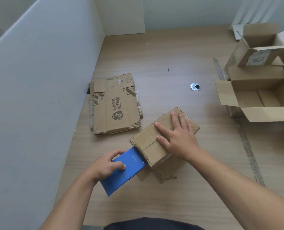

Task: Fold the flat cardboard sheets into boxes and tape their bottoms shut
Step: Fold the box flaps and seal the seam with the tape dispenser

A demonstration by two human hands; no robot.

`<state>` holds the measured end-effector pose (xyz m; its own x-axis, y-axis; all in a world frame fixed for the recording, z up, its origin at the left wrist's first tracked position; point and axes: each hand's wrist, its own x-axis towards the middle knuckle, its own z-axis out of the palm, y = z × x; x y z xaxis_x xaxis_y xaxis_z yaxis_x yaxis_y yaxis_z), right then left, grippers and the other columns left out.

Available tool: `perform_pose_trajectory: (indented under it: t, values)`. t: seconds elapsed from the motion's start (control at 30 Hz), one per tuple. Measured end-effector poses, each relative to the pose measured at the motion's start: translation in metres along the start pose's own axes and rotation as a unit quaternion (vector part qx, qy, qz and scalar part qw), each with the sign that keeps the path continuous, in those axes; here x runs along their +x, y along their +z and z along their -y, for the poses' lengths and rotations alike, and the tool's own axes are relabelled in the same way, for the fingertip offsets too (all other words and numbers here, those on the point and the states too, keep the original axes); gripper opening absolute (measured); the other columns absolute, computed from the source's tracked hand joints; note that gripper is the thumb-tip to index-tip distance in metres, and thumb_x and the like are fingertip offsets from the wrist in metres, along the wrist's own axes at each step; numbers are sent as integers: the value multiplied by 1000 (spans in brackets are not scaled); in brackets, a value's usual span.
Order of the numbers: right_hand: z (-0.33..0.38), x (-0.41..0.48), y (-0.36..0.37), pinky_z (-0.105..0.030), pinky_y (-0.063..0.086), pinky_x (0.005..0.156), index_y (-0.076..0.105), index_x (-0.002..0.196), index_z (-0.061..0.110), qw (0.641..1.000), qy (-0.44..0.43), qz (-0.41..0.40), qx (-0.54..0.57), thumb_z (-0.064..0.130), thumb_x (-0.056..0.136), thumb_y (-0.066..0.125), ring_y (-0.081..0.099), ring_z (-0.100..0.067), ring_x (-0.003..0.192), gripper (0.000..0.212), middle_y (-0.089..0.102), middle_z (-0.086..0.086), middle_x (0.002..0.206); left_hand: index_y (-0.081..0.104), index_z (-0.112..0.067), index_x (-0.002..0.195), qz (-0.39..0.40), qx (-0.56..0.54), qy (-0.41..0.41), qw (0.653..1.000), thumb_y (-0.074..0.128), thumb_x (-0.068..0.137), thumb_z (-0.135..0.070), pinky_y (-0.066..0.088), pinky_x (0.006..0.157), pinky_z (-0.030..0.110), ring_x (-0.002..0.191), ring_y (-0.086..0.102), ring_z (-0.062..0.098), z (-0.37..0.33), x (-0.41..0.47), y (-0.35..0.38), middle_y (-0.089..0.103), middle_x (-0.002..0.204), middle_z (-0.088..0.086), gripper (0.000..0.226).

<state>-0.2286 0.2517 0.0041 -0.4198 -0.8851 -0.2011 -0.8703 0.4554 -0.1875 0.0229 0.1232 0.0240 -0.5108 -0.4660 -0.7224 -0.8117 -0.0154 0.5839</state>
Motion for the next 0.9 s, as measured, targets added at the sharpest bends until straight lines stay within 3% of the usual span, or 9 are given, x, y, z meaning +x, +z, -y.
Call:
perform_pose_trajectory:
  t: [0.17, 0.3, 0.4, 0.53, 0.67, 0.77, 0.9]
  values:
    - [10, 1, 0, -53, -8, 119, 21, 152, 47, 1000, -13, 1, 7, 59, 99, 24, -9, -38, 150, 54, -4, -15, 164, 64, -52, 108, -39, 18, 4, 999, 64, 62, -39, 52, 78, 29, 83, 70, 7, -4, -4, 6, 73, 94, -18, 47]
    - [27, -4, 6, -59, 3, 118, 38, 148, 37, 999, -16, -16, 32, 55, 91, 9, 9, -40, 149, 67, 18, -16, 161, 61, -50, 110, -80, 77, -19, 994, 63, 70, -36, 51, 75, 28, 88, 67, 9, -9, 2, 16, 71, 98, -15, 42]
    - [39, -11, 9, -63, 22, 112, 57, 135, 32, 996, -39, -75, 39, 51, 90, 29, 33, -44, 139, 56, 42, -19, 148, 61, -44, 117, -110, 109, -41, 987, 58, 70, -38, 54, 81, 32, 91, 65, 14, -5, 12, 30, 70, 101, -11, 48]
    - [45, -23, 4, -56, 38, 104, 61, 127, 30, 984, -62, -146, 78, 56, 85, 44, 37, -37, 128, 52, 52, -15, 135, 59, -51, 118, -113, 51, -27, 992, 62, 68, -41, 54, 87, 35, 96, 65, 12, 2, 13, 36, 68, 109, -14, 51]
    - [51, -37, 14, -57, 30, 108, 54, 128, 36, 992, -71, -105, 17, 71, 75, 51, 42, -36, 122, 64, 50, -8, 133, 52, -53, 129, -163, 4, -6, 987, 63, 73, -38, 51, 81, 32, 96, 64, 11, 13, 4, 33, 67, 113, -16, 59]
    - [44, -34, 15, -66, 18, 109, 43, 138, 42, 996, -59, -65, -4, 60, 80, 59, 34, -37, 132, 63, 39, -3, 146, 44, -56, 134, -192, -27, 30, 980, 64, 77, -40, 50, 76, 29, 93, 65, 8, 21, -6, 31, 67, 111, -18, 63]
    - [33, -29, 3, -72, 0, 109, 25, 146, 49, 996, -84, -13, -5, 40, 98, 47, 5, -31, 146, 54, 12, 9, 160, 37, -62, 136, -236, -27, 99, 966, 69, 84, -39, 49, 76, 27, 92, 65, 9, 29, -17, 30, 66, 111, -16, 65]
